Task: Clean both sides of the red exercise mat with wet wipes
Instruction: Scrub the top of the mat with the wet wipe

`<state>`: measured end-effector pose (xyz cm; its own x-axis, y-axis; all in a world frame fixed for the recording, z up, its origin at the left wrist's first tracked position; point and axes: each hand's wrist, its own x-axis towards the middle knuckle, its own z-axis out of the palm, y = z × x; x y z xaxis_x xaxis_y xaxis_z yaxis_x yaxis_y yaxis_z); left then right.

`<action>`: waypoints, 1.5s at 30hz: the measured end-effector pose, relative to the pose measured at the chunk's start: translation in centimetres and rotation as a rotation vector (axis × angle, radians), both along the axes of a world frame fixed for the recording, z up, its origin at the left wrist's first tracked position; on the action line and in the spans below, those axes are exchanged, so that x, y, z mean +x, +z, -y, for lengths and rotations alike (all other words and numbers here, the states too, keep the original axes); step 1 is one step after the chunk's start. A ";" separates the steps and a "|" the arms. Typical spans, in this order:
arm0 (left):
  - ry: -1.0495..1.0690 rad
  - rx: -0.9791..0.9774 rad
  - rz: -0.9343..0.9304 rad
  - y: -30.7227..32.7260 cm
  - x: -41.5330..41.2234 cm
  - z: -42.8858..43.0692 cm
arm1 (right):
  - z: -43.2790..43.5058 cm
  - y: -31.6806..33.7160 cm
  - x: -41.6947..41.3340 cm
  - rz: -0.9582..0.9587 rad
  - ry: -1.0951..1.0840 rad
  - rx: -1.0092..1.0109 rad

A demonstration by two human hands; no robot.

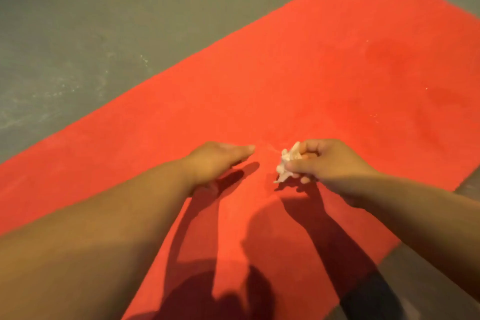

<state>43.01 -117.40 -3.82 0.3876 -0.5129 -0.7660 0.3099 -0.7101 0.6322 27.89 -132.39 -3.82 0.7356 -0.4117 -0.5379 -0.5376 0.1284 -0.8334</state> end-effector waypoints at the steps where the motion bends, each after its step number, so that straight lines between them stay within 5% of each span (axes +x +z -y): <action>1: -0.014 -0.054 -0.120 0.4 -1.2 2.0 | 0.4 0.1 -0.4 0.005 -0.053 0.039; 10: -0.343 -0.139 -0.029 -0.1 -8.3 10.1 | 1.9 -1.1 -7.4 -0.048 -0.350 0.098; 19: -0.268 -0.168 0.098 -1.2 -11.6 11.4 | 2.7 -1.0 -9.3 0.102 -0.674 0.446; 24: -0.037 -0.283 -0.250 -0.4 -13.4 12.6 | 4.0 -1.1 -10.2 0.164 -0.804 0.543; 27: 0.062 -0.266 -0.197 -1.0 -12.4 12.2 | 4.5 -2.4 -11.3 0.062 -0.764 0.293; 30: -0.589 -0.005 0.574 -2.5 -9.9 10.6 | 6.7 -5.2 -13.2 -0.351 -0.510 -0.481; 32: -1.015 0.285 0.822 -3.5 -8.5 9.1 | 7.2 -6.0 -14.5 -0.535 -0.340 -0.728; 34: -1.152 0.467 0.784 -4.0 -7.9 7.8 | 5.2 -6.8 -15.3 -0.496 -0.158 -0.798; 39: -1.174 0.458 0.760 -4.8 -7.3 6.7 | 0.2 -6.4 -16.0 -0.196 0.220 -0.863; 45: -1.195 0.472 0.790 -4.8 -7.2 6.8 | 10.3 -6.8 -16.8 -0.591 -0.055 -0.991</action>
